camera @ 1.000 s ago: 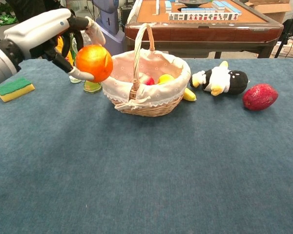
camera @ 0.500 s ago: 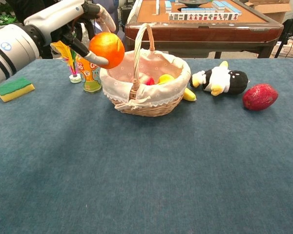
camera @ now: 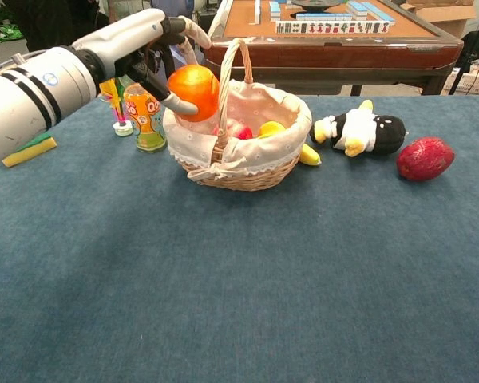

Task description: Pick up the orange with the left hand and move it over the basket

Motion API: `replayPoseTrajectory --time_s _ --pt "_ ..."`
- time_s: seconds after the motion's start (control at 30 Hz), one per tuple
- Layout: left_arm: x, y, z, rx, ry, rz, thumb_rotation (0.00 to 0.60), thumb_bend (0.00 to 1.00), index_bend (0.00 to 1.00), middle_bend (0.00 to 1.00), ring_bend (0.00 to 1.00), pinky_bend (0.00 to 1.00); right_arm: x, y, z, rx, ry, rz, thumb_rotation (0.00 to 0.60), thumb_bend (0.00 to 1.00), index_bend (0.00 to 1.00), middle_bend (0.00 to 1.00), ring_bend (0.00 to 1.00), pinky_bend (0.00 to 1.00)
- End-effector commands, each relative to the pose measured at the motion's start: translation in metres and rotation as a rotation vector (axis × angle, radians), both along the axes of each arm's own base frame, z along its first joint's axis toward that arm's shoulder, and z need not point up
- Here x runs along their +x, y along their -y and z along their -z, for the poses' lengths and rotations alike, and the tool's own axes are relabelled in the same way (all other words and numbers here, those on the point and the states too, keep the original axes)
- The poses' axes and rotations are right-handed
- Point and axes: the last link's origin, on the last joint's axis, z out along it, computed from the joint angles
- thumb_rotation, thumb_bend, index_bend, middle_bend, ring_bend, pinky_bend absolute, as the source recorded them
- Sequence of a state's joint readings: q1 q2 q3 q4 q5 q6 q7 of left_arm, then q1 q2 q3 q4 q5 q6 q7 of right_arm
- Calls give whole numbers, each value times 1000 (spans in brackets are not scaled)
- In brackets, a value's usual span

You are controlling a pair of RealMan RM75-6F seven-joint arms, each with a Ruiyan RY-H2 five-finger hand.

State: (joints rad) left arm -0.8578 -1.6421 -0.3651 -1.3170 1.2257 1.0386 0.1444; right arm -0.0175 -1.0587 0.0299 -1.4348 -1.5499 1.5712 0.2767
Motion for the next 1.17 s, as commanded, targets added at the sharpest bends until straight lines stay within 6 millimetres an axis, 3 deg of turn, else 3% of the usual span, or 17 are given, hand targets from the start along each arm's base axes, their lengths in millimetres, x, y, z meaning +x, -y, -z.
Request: replayPoseTrajectory --time_s 0.03,0.2,0.33,0.5,0.63,0.8,1.17 --pt "0 0 -1 2 -7 -7 600 115 54 149 280 488 0 0 0 -1 0 1 600 291 395 360 311 419" --pt "-6 3 -10 6 8 -42 600 115 11 121 254 359 1 0 0 -1 0 -3 600 291 395 360 311 419" --pt "-11 7 -17 13 7 -54 600 115 11 121 253 340 3 1 -1 0 -4 -8 600 290 395 360 311 419" --pt "-40 29 -37 65 -54 -114 600 115 37 121 253 333 5 3 -1 0 -6 -10 600 291 395 360 311 419" --pt "-71 53 -61 93 -109 -193 600 115 114 120 253 333 4 5 -1 2 -8 -8 600 290 395 360 311 419" --pt "-107 88 -87 178 -165 -272 600 115 142 121 253 333 5 8 0 11 -10 -13 600 290 395 360 311 419" --pt "-153 157 -109 227 -246 -386 600 115 169 122 253 312 12 18 7 48 -9 -59 600 292 395 360 311 419"
